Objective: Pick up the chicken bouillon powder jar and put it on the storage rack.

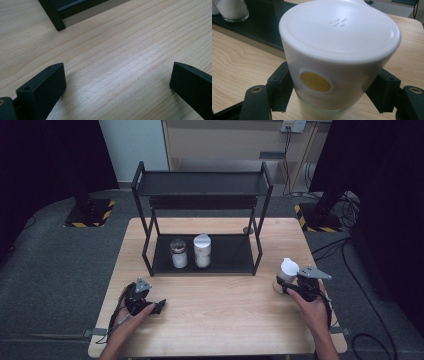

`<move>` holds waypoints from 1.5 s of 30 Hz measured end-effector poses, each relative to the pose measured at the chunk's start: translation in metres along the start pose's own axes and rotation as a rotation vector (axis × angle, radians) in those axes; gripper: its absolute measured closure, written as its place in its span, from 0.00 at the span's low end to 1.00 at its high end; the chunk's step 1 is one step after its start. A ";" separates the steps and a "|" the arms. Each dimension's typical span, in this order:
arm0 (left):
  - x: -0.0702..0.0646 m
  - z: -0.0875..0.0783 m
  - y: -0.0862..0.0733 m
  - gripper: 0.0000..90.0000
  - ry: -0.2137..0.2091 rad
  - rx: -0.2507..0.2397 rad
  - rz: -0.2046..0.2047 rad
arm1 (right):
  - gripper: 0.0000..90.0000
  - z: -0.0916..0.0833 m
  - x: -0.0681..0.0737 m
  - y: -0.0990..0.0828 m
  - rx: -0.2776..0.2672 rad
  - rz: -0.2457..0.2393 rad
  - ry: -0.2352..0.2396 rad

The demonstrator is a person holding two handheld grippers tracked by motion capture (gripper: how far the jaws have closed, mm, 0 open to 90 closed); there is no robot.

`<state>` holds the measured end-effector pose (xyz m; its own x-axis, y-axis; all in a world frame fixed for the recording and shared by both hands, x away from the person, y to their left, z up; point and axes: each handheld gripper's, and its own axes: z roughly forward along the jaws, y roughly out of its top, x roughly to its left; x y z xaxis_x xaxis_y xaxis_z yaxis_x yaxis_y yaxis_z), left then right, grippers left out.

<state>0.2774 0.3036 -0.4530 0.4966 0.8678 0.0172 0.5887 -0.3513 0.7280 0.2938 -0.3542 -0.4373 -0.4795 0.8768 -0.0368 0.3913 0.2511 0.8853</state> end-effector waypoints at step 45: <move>0.001 0.000 0.000 0.00 -0.002 0.002 0.002 | 0.35 0.004 0.043 0.031 -0.005 -0.064 0.211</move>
<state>0.2779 0.3039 -0.4527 0.4985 0.8667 0.0173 0.5890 -0.3533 0.7268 0.2884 -0.3071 -0.4138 -0.6571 0.7538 0.0039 0.3512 0.3016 0.8864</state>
